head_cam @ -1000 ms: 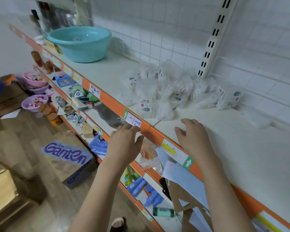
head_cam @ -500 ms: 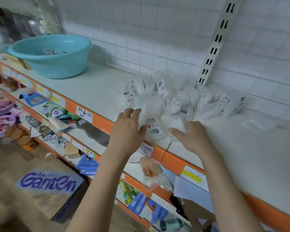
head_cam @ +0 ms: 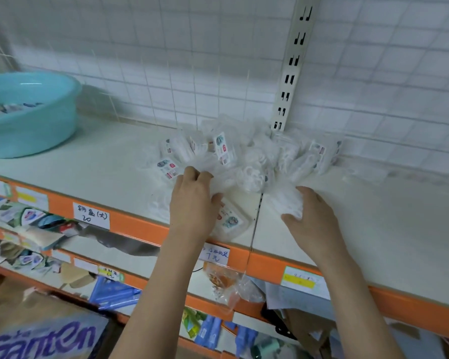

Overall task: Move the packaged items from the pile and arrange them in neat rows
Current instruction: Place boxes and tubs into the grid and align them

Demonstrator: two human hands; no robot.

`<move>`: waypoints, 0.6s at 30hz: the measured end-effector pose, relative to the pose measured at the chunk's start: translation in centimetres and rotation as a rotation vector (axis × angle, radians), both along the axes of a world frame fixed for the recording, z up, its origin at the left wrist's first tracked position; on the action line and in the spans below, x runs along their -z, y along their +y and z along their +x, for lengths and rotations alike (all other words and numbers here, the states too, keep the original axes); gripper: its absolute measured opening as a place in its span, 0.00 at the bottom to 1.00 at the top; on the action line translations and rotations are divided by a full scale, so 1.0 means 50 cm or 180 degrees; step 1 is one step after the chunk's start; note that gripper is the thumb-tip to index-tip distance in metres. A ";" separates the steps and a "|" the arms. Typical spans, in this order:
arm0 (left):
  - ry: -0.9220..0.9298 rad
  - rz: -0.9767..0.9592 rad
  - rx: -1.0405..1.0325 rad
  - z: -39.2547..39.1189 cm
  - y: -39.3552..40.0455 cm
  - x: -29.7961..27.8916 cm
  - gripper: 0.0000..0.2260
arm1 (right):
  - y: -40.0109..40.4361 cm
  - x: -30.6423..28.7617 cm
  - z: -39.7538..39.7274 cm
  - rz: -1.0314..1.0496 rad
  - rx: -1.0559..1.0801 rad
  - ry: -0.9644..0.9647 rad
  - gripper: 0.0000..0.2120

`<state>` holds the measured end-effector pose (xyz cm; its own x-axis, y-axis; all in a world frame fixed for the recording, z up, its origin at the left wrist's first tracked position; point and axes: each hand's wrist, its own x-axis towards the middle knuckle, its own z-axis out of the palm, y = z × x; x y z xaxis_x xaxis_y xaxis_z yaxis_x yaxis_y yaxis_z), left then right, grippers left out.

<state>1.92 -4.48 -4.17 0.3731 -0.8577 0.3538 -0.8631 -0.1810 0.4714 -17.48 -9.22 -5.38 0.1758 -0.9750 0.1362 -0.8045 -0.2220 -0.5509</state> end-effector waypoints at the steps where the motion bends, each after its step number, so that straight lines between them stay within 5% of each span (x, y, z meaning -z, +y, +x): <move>1: 0.0007 -0.0085 0.0057 -0.001 0.002 0.003 0.16 | 0.001 0.001 0.001 -0.0035 0.0031 -0.0012 0.26; 10: 0.0022 -0.1186 0.0050 -0.061 0.015 -0.013 0.13 | 0.023 0.002 -0.073 -0.0461 0.0339 -0.0483 0.16; 18: 0.0153 -0.1148 0.0594 -0.309 -0.020 -0.006 0.16 | 0.014 -0.004 -0.305 -0.0836 0.0089 -0.0539 0.14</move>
<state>-13.51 -5.50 -3.87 0.2462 -0.7363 0.6303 -0.8409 0.1611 0.5167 -32.72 -8.50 -5.20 0.1026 -0.9067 0.4090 -0.7139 -0.3535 -0.6045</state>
